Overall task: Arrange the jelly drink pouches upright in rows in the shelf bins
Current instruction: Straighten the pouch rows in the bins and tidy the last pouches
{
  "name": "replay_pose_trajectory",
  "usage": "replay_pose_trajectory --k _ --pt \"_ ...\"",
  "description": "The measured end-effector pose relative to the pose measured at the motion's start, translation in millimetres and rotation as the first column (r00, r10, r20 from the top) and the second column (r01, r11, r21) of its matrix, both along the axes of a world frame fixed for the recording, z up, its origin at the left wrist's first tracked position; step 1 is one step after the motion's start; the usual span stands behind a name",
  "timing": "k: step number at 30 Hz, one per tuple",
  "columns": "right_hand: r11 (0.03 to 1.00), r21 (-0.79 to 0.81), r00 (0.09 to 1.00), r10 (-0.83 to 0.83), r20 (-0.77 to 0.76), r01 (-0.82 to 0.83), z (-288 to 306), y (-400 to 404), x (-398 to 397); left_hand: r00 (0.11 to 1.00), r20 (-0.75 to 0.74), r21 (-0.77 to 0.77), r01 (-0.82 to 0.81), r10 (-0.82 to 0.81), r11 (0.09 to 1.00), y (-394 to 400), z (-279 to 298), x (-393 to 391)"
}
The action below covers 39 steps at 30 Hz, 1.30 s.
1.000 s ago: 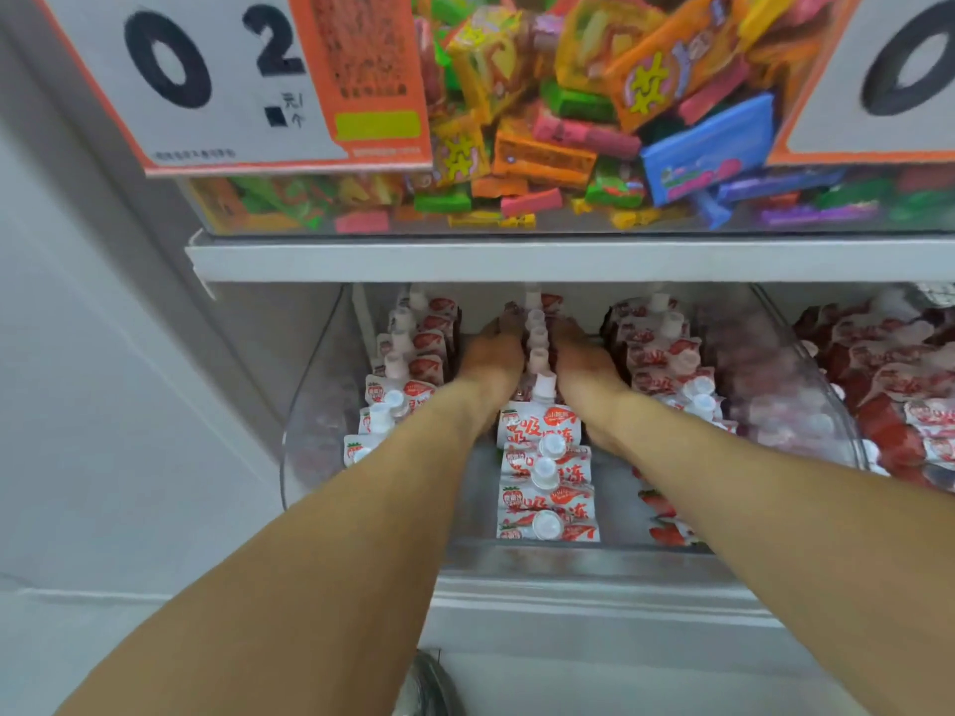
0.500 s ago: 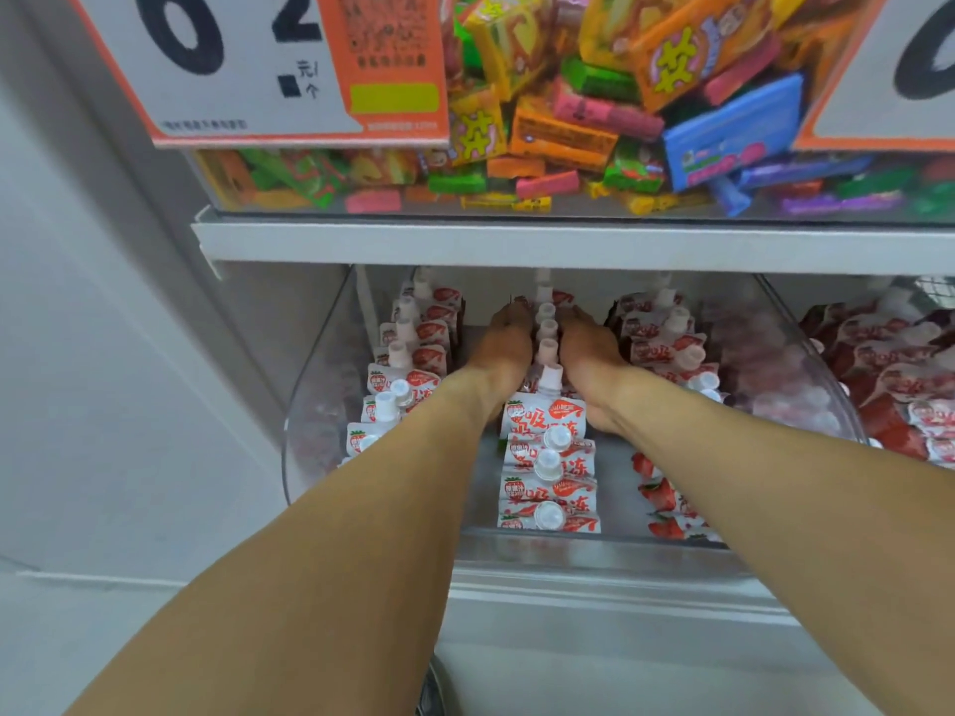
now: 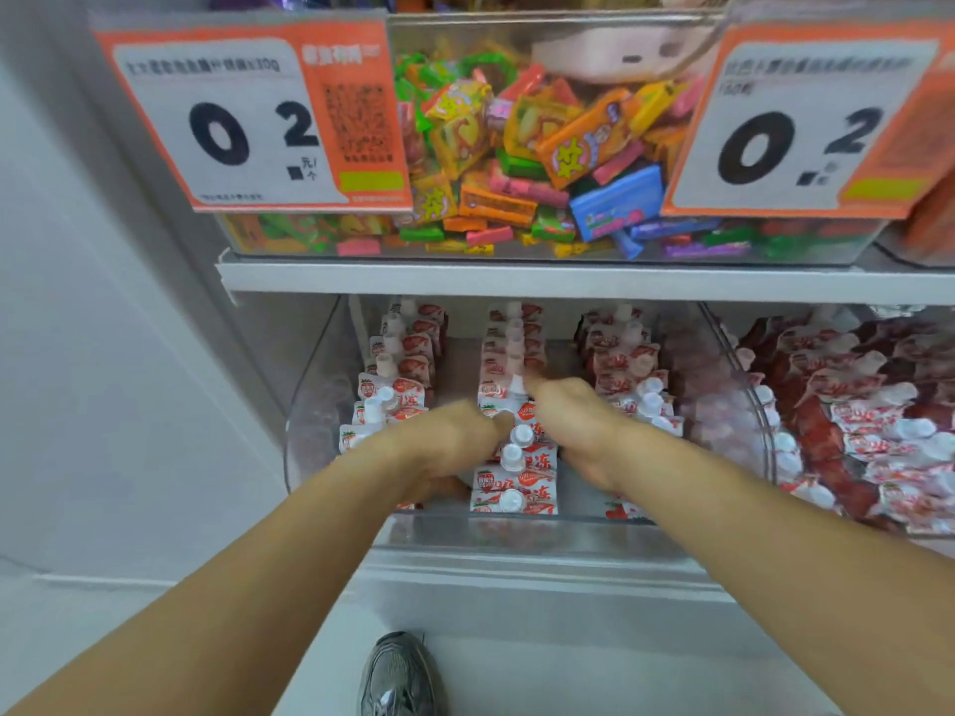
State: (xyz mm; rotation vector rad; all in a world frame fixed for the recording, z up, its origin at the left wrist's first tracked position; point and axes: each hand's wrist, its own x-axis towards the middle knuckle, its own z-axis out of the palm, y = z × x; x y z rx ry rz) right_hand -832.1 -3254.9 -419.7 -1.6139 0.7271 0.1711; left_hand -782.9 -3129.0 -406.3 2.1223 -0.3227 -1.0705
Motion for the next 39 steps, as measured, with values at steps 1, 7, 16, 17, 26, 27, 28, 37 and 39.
replay_pose_trajectory --k 1,7,16,17,26,27,28,37,39 --pt "1.000 -0.009 1.000 -0.005 -0.005 0.005 -1 1 -1 1.000 0.024 0.018 0.000 0.000 1.000 -2 1 -3" --pt "0.996 0.044 0.989 0.079 -0.123 -0.074 31 5 -22 0.984 0.171 0.178 0.029 -0.060 0.984 10 22 -13" --pt "0.974 0.189 0.981 0.149 -0.127 -0.124 28 7 -41 0.968 0.232 0.137 0.063 -0.094 0.989 18 18 -19" --pt "0.972 0.199 0.980 0.156 -0.126 -0.129 29 7 -41 0.969 0.227 0.141 0.064 -0.095 0.988 18 18 -18" --pt "0.991 -0.133 0.999 -0.003 -0.036 -0.001 19 4 -22 0.958 0.259 0.189 0.071 -0.120 0.979 11 21 -24" --pt "0.990 -0.131 0.999 -0.047 0.007 0.048 18 4 -14 0.957 0.261 0.192 0.074 -0.124 0.978 10 21 -25" --pt "0.986 -0.143 0.996 -0.080 0.045 0.086 17 2 -5 0.956 0.265 0.189 0.079 -0.128 0.979 10 20 -24" --pt "0.983 -0.089 0.967 -0.137 0.215 0.159 -8 -25 65 0.961 0.237 0.175 0.100 -0.140 0.980 12 8 -13" --pt "0.983 -0.065 0.963 -0.155 0.220 0.173 -17 -25 69 0.968 0.216 0.169 0.095 -0.131 0.981 11 6 -12"
